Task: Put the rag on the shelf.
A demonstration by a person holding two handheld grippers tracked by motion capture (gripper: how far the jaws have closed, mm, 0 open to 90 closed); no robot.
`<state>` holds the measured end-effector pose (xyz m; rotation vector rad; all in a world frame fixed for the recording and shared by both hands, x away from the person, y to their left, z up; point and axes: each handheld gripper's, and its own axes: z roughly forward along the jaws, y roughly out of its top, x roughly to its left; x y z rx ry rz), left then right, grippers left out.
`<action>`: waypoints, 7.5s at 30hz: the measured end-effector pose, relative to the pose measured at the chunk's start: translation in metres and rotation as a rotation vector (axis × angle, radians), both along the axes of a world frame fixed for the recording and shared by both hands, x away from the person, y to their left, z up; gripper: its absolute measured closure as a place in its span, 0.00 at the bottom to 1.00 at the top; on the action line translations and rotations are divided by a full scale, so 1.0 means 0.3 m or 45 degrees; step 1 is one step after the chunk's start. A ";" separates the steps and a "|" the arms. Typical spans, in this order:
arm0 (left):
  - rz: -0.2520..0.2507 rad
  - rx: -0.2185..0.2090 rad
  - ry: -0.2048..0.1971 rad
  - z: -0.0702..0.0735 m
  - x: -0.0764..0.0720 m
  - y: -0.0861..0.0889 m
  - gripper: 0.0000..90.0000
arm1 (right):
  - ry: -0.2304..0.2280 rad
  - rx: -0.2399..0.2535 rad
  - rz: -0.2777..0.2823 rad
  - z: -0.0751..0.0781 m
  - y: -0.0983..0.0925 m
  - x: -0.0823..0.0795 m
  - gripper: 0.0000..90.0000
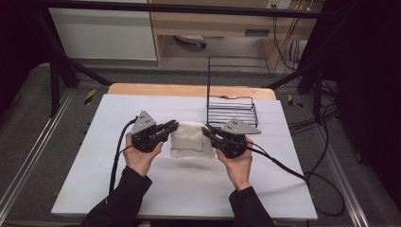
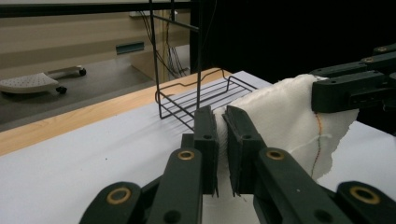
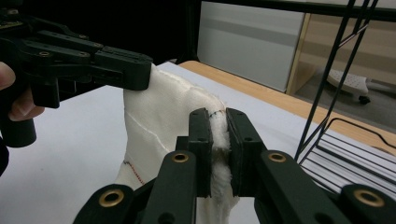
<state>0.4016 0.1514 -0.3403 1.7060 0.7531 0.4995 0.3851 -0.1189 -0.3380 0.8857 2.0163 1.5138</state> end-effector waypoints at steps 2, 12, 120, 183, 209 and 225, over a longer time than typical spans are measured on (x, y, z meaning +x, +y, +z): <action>-0.002 -0.013 -0.010 0.009 0.002 -0.007 0.92 | -0.009 0.006 -0.005 0.009 -0.008 -0.002 0.91; 0.000 -0.061 -0.078 0.059 0.013 -0.050 0.92 | -0.089 0.069 -0.047 0.056 -0.049 -0.002 0.91; 0.002 -0.236 -0.354 0.611 0.326 -0.385 0.93 | -0.479 0.211 -0.316 0.571 -0.317 0.250 0.91; -0.023 -0.072 -0.268 0.422 0.458 -0.434 0.93 | -0.296 0.107 -0.333 0.417 -0.364 0.413 0.91; -0.098 -0.023 -0.206 0.376 0.377 -0.422 0.93 | -0.259 0.055 -0.283 0.368 -0.379 0.319 0.89; -0.125 0.011 -0.179 0.352 0.324 -0.420 0.92 | -0.203 -0.030 -0.242 0.359 -0.388 0.245 0.89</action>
